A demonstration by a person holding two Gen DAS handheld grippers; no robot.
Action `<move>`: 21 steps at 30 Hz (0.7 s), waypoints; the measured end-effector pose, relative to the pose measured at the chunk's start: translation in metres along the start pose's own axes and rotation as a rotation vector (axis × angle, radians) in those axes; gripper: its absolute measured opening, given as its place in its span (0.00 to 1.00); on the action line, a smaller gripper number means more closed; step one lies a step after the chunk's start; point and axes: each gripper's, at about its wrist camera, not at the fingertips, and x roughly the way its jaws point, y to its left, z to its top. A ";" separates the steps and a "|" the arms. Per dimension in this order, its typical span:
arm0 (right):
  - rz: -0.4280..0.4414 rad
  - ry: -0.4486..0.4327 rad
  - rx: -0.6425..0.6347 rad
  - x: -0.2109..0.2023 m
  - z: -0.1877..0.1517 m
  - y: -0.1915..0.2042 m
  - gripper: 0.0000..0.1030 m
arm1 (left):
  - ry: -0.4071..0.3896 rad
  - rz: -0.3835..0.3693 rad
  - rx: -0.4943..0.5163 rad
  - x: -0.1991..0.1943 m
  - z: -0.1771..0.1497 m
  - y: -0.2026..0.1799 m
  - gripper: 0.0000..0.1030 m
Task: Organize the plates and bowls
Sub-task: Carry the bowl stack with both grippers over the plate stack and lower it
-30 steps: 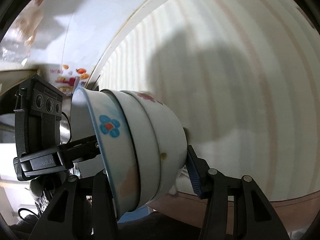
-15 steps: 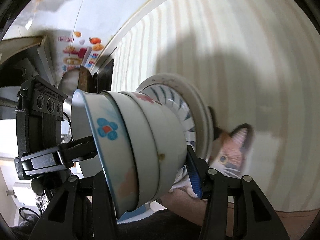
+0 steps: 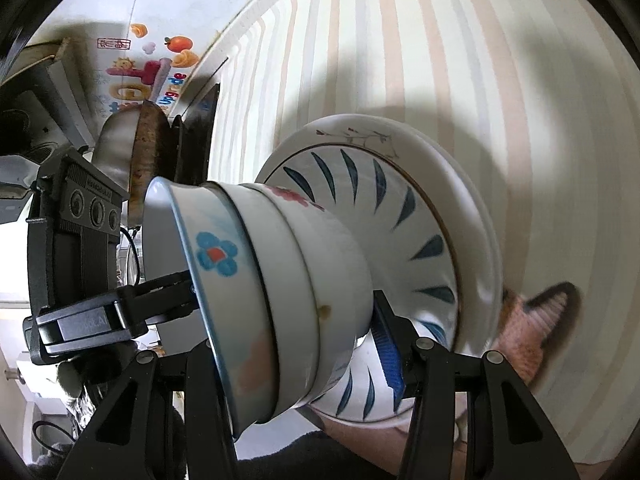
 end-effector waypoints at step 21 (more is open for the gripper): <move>-0.108 -0.025 0.004 0.003 -0.004 0.015 0.51 | -0.074 0.171 0.078 -0.020 -0.009 -0.007 0.55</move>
